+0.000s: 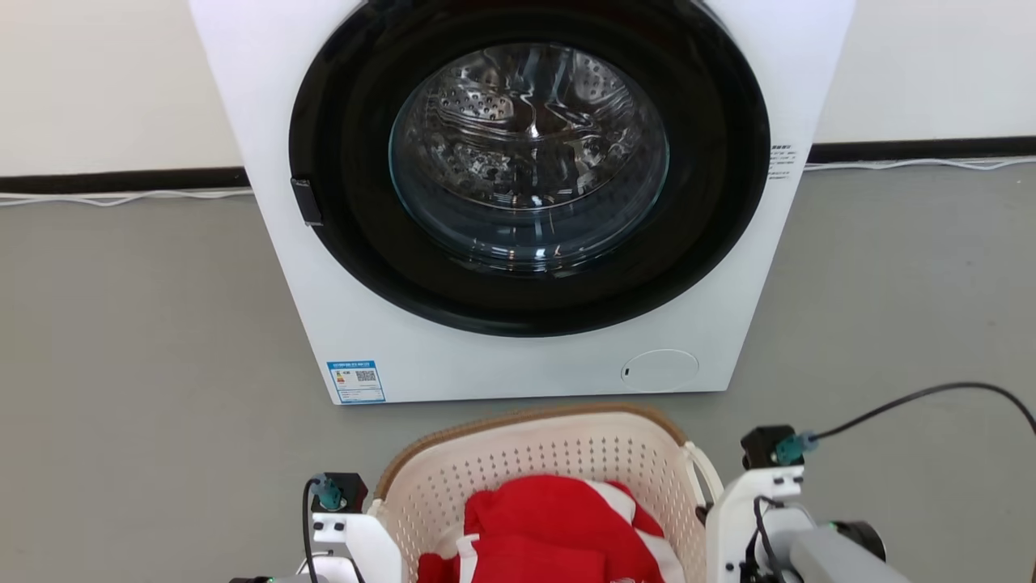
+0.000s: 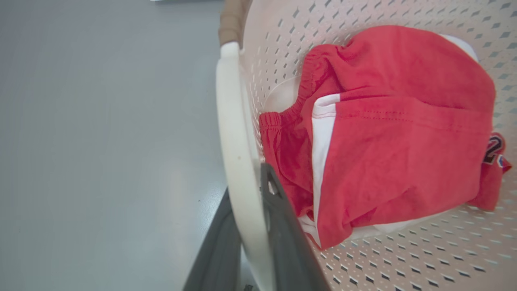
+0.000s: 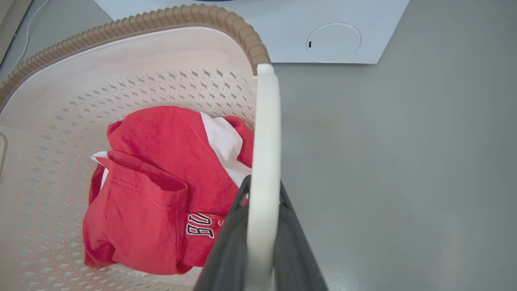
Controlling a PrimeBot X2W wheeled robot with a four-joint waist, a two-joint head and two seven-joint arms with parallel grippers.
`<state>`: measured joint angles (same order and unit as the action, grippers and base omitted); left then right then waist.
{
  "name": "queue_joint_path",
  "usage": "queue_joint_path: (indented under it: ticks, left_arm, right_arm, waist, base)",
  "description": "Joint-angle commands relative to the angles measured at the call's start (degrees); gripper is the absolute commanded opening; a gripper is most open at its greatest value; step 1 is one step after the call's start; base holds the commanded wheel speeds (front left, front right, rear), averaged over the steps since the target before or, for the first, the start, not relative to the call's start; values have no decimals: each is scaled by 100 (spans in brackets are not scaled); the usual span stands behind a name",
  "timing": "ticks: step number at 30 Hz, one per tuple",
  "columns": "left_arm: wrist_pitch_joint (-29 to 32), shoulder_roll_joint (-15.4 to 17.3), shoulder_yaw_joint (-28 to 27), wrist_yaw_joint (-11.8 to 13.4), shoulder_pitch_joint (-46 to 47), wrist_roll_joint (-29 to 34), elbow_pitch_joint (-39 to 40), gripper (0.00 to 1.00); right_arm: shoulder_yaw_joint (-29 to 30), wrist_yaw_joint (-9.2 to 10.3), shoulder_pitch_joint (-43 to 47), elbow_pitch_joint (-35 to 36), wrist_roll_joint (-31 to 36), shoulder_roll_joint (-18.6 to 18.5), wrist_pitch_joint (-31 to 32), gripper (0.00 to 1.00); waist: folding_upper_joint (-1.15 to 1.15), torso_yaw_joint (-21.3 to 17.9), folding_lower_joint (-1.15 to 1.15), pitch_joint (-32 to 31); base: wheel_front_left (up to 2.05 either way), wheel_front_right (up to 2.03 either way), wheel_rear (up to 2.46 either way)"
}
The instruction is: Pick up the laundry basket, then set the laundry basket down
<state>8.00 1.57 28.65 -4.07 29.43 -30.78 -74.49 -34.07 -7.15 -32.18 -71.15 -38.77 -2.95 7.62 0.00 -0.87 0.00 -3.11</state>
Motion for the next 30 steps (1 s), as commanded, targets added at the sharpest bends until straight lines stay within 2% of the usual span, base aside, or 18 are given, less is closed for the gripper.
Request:
queue_joint_path:
  ticks: [1, 30]
  left_arm:
    - [3, 147, -63, -32, 66, 24, 54, 0]
    - [72, 137, 169, -92, 131, -100, 54, 0]
  right_arm:
    - [-152, -34, -10, 137, -89, 7, -2, 0]
    - [-821, -34, -74, 25, -762, 7, 23, 0]
  waist:
    - [0, -16, 0, -9]
    - [0, -155, 0, -10]
  base:
    - [0, 0, 0]
    - [0, 0, 0]
